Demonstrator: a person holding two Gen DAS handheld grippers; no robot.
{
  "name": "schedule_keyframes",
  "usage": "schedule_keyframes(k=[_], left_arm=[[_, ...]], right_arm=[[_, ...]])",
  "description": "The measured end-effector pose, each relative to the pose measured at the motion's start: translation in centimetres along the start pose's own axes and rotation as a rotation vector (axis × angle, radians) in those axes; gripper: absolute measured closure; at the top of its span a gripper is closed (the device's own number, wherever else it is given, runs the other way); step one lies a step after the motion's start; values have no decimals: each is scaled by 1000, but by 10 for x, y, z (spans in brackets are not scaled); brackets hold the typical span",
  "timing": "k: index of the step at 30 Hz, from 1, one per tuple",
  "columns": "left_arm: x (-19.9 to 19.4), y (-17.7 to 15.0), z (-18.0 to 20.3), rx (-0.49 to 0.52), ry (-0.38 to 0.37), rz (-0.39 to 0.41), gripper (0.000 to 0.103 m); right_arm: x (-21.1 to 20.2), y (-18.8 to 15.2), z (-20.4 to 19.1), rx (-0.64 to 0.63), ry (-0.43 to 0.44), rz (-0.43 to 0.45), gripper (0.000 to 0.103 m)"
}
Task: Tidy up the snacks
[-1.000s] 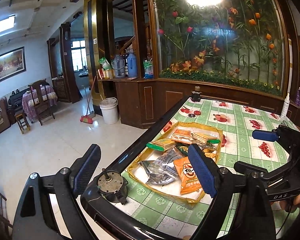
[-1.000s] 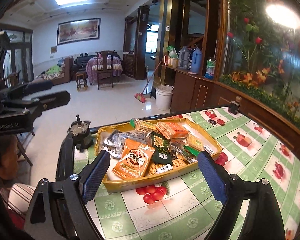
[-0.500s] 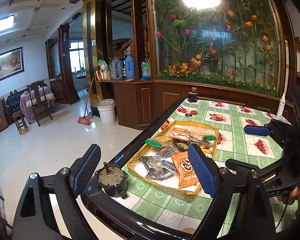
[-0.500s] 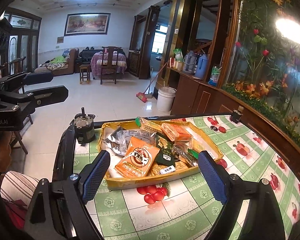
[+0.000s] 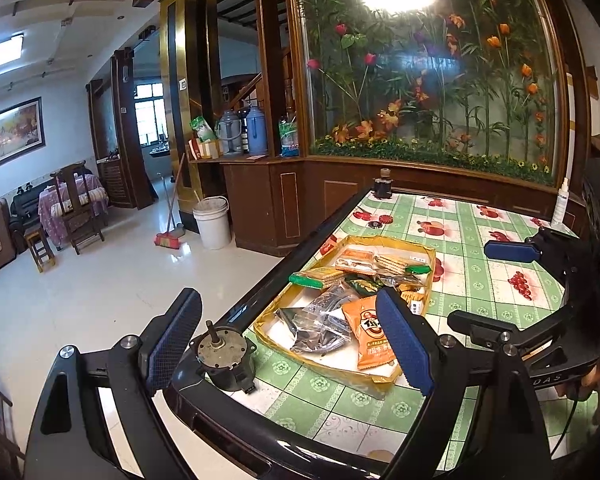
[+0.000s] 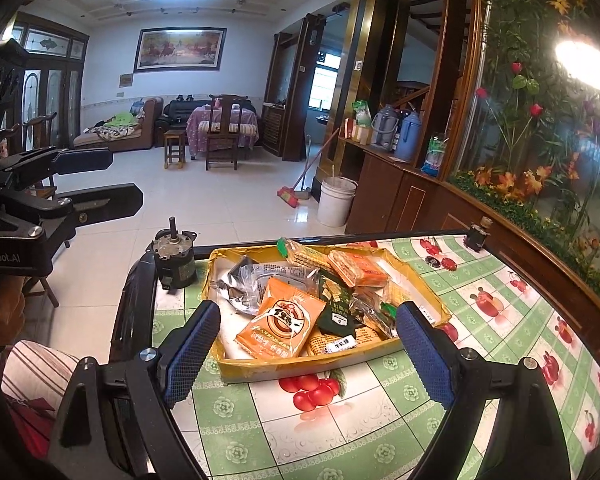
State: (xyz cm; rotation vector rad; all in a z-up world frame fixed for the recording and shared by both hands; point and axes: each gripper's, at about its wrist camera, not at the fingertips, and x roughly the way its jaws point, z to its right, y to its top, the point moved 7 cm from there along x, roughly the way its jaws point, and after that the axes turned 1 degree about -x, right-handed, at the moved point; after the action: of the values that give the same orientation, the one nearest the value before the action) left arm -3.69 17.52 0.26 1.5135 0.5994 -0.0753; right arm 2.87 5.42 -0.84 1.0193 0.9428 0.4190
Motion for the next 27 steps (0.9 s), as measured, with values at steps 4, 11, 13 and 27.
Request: schedule_keyframes(k=[4, 11, 13, 27], left_arm=[[0, 1, -1, -2, 3, 1, 13], [-1, 1, 0, 11, 5, -1, 13], [-1, 2, 0, 13, 5, 1, 13], [-1, 1, 0, 12, 24, -6, 13]], right_arm=[[0, 0, 0, -1, 3, -2, 13], [2, 0, -2, -9, 9, -4, 13], [3, 0, -2, -9, 12, -4, 13], [10, 1, -8, -30, 30, -18, 13]])
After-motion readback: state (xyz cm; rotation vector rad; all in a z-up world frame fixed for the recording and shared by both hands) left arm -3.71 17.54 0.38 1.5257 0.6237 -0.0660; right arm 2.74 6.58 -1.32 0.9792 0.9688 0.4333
